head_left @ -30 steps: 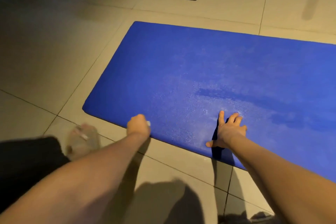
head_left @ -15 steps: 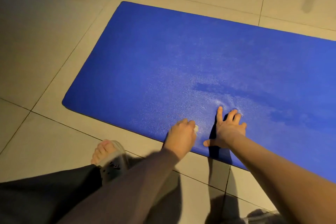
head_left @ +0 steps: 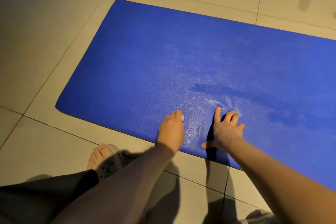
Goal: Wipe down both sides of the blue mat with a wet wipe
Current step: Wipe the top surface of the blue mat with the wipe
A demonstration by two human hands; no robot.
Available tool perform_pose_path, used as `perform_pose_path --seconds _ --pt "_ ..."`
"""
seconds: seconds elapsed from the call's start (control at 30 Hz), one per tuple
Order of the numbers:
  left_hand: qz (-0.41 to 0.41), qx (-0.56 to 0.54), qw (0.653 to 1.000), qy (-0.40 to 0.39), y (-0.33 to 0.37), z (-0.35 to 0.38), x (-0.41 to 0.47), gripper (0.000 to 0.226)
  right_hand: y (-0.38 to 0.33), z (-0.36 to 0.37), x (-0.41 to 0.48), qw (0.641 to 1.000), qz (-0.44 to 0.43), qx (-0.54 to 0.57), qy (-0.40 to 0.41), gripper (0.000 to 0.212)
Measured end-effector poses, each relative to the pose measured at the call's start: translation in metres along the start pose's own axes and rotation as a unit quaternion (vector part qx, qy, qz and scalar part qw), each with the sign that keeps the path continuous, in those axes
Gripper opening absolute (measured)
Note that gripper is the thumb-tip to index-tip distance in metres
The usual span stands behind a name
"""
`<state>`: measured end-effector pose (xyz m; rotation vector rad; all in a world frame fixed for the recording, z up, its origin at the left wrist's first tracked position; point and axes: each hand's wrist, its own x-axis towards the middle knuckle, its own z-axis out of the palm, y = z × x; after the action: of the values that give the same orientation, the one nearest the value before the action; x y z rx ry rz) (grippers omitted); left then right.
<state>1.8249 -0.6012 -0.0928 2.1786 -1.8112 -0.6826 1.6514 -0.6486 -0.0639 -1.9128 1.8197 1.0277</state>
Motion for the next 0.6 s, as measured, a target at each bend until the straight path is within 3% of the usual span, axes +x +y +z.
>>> perform_pose_path --seconds 0.1,0.17,0.27,0.33,0.4,0.43,0.5,0.6 --pt "0.146 0.037 0.988 -0.043 0.014 0.007 -0.006 0.010 0.002 0.001 0.000 1.000 -0.003 0.002 0.010 0.158" --pt "0.188 0.076 0.977 -0.066 -0.004 -0.007 0.007 0.010 0.004 0.001 -0.001 1.000 -0.007 0.003 0.013 0.157" --pt "0.097 0.095 0.991 0.007 -0.055 -0.040 0.032 0.017 0.004 -0.001 -0.002 1.000 -0.009 0.019 0.010 0.156" --pt "0.012 0.098 0.993 0.065 -0.085 -0.057 0.045 0.015 0.009 -0.009 0.000 0.998 -0.014 0.049 0.036 0.143" --pt "-0.045 0.088 0.992 0.079 -0.087 -0.061 0.049 0.014 0.019 -0.019 0.007 0.993 -0.013 0.086 0.085 0.130" --pt "-0.068 0.069 0.992 0.086 -0.079 -0.058 0.048 0.014 0.026 -0.024 0.013 0.991 -0.004 0.097 0.091 0.135" --pt "-0.088 0.030 0.992 0.088 -0.055 -0.046 0.044 0.015 0.035 -0.029 0.022 0.994 0.011 0.104 0.045 0.152" --pt "-0.040 -0.020 0.998 0.048 -0.010 -0.018 0.034 0.015 0.038 -0.025 0.036 0.995 0.012 0.102 -0.006 0.158"
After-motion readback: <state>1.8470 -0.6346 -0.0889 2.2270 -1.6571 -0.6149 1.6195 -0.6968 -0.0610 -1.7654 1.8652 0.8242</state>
